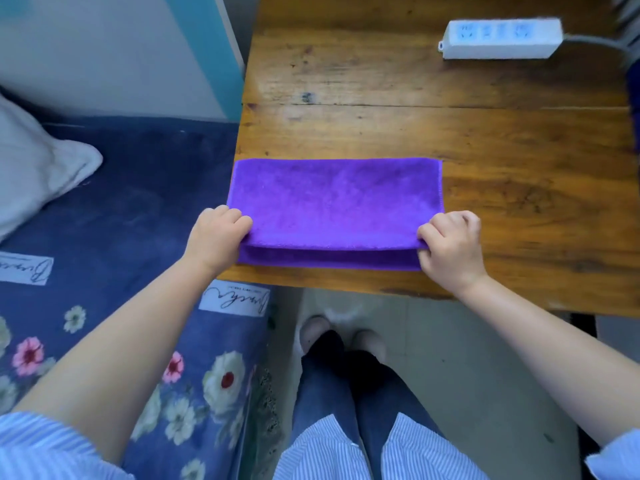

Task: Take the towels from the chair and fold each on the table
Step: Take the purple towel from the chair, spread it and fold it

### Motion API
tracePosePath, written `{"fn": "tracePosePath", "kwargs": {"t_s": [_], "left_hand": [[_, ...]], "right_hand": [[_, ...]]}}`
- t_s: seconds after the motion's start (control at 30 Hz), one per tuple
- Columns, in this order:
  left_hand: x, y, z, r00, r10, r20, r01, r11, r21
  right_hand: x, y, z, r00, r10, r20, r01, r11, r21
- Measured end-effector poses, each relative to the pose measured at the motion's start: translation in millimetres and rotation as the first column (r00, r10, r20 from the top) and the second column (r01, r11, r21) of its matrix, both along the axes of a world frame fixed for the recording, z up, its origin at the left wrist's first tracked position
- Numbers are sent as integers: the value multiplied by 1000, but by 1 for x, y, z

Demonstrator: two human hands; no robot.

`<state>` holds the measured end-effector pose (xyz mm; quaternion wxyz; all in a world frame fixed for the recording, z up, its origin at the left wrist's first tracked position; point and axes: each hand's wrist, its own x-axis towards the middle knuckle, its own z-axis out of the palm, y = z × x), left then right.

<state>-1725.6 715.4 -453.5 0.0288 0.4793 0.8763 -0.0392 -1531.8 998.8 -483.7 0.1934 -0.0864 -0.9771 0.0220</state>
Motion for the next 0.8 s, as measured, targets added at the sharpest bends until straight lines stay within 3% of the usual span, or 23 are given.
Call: {"fn": "tracePosePath", "kwargs": {"t_s": [0.2, 0.43, 0.53, 0.67, 0.8], "left_hand": [[20, -3, -13, 1000, -22, -13, 19, 982, -187], [33, -8, -21, 990, 141, 0, -133, 934, -332], [37, -10, -21, 975, 218, 44, -173, 866, -470], [26, 9, -3, 923, 377, 75, -317, 857, -407], [19, 52, 0, 889, 365, 275, -354, 931, -91]], "right_hand": [[13, -6, -15, 997, -13, 73, 6, 996, 92], [19, -15, -20, 969, -38, 246, 13, 995, 100], [24, -19, -17, 961, -16, 276, 6, 999, 39], [21, -21, -8, 991, -16, 135, 29, 995, -94], [-32, -38, 2, 998, 39, 58, -26, 975, -220]]}}
